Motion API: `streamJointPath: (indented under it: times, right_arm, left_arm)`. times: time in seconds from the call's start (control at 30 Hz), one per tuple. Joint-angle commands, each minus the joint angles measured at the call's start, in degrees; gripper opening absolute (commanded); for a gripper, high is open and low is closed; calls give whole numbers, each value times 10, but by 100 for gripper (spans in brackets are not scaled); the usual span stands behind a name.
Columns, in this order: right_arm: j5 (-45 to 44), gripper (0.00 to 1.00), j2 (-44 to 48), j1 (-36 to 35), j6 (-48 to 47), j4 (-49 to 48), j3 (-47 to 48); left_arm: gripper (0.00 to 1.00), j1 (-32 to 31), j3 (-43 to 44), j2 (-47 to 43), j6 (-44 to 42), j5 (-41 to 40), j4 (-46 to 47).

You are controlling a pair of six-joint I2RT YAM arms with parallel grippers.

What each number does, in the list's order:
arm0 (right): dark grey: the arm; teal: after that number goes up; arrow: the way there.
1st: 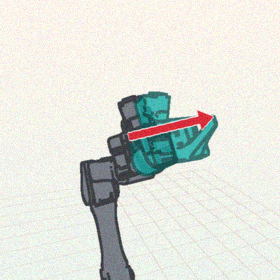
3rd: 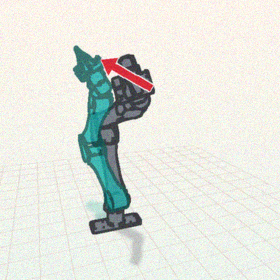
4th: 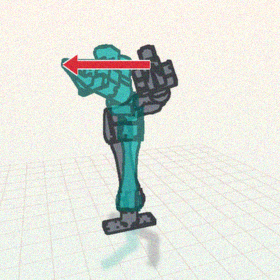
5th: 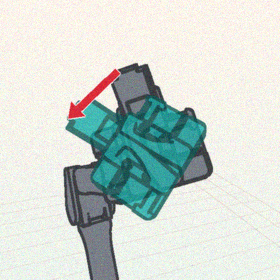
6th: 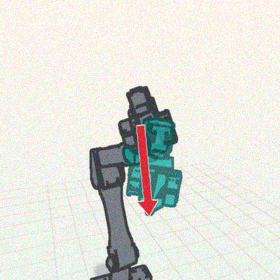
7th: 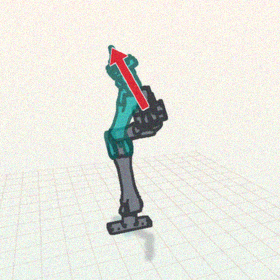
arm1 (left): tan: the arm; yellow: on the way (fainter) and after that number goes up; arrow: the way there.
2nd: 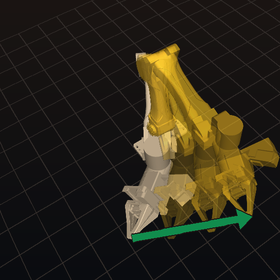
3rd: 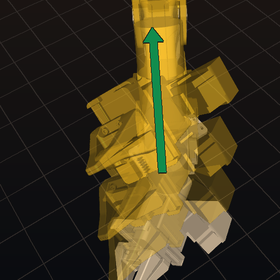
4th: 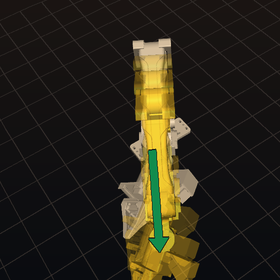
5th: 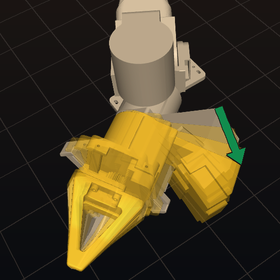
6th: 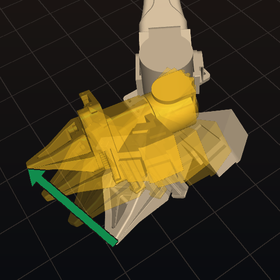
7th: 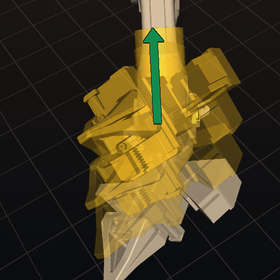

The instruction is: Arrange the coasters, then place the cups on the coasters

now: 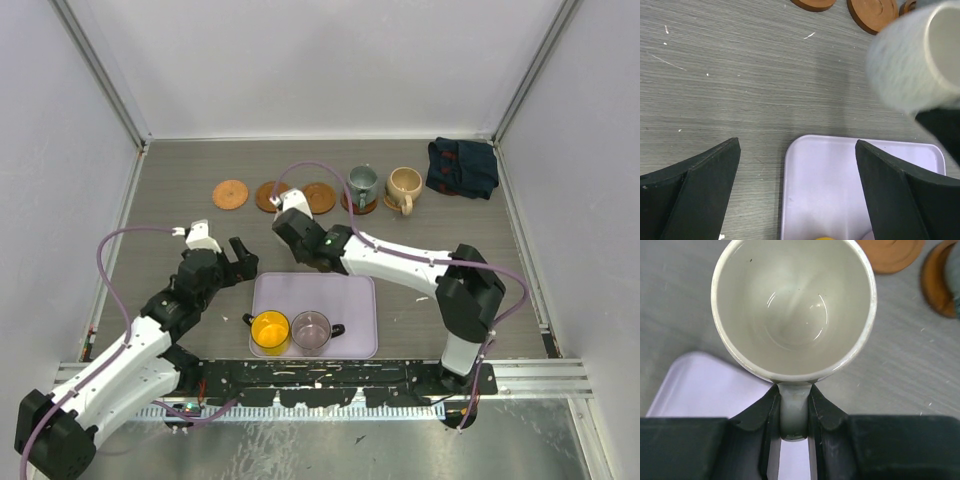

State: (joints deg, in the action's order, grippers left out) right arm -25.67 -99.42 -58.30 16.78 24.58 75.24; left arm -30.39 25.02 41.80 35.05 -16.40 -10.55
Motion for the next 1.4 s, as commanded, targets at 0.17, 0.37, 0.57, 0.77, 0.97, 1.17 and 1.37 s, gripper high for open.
streamJointPath:
  times: [0.17,0.37,0.57,0.77,0.97,1.17,1.37]
  right_arm:
    - [-119,1,-82,84,55,-166,128]
    - [-169,1,-153,106,57,-194,189]
    - [-170,1,-192,133,67,-185,233]
    - [-149,1,-194,162,77,-168,236]
    - [-121,1,-190,180,97,-142,221]
    - [-110,1,-185,181,108,-133,206]
    - [-97,1,-189,180,122,-131,200]
  left_arm:
    - [99,-2,13,29,-15,-6,54]
    - [100,-2,21,41,-43,1,43]
    - [99,-2,21,54,-50,8,37]
    - [99,-2,18,69,-48,15,42]
    - [99,-2,20,86,-48,19,48]
    - [99,-2,25,96,-47,20,48]
    - [99,-2,26,98,-47,22,47]
